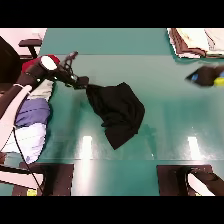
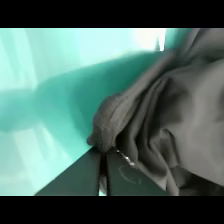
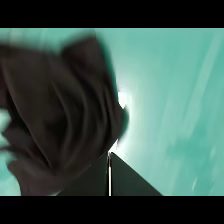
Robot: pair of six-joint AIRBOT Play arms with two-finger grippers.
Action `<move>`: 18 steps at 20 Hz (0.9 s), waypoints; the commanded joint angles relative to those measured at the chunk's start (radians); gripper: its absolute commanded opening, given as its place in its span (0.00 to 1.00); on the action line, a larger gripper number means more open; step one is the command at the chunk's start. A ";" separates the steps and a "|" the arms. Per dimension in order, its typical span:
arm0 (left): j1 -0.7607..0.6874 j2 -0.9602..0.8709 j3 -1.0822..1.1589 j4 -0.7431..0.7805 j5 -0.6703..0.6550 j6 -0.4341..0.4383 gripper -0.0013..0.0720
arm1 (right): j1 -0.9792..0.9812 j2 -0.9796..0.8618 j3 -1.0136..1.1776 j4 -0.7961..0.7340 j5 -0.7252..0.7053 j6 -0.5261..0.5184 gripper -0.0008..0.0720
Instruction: Fold the shirts.
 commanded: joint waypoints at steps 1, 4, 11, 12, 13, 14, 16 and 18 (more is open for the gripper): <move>0.013 0.048 0.067 0.085 -0.019 0.001 0.05 | 0.000 0.047 -0.367 0.057 -0.089 0.046 0.19; 0.013 0.049 0.064 0.087 -0.026 0.001 0.05 | 0.000 0.007 -0.622 0.251 -0.230 0.032 0.69; 0.013 0.049 0.064 0.087 -0.027 0.000 0.05 | 0.206 -0.265 -0.624 0.496 -0.505 -0.093 0.60; 0.013 0.049 0.064 0.087 -0.030 0.000 0.05 | 0.246 -0.306 -0.587 0.496 -0.527 -0.092 0.60; 0.013 0.049 0.064 0.087 -0.031 0.000 0.05 | 0.282 -0.353 -0.544 0.495 -0.544 -0.092 0.60; 0.013 0.049 0.064 0.087 -0.032 0.000 0.05 | 0.307 -0.396 -0.505 0.494 -0.551 -0.093 0.60; 0.013 0.049 0.064 0.087 -0.040 0.001 0.05 | 0.339 -0.482 -0.430 0.492 -0.557 -0.095 0.43; 0.013 0.049 0.064 0.087 -0.048 0.001 0.05 | 0.352 -0.545 -0.372 0.484 -0.553 -0.114 0.29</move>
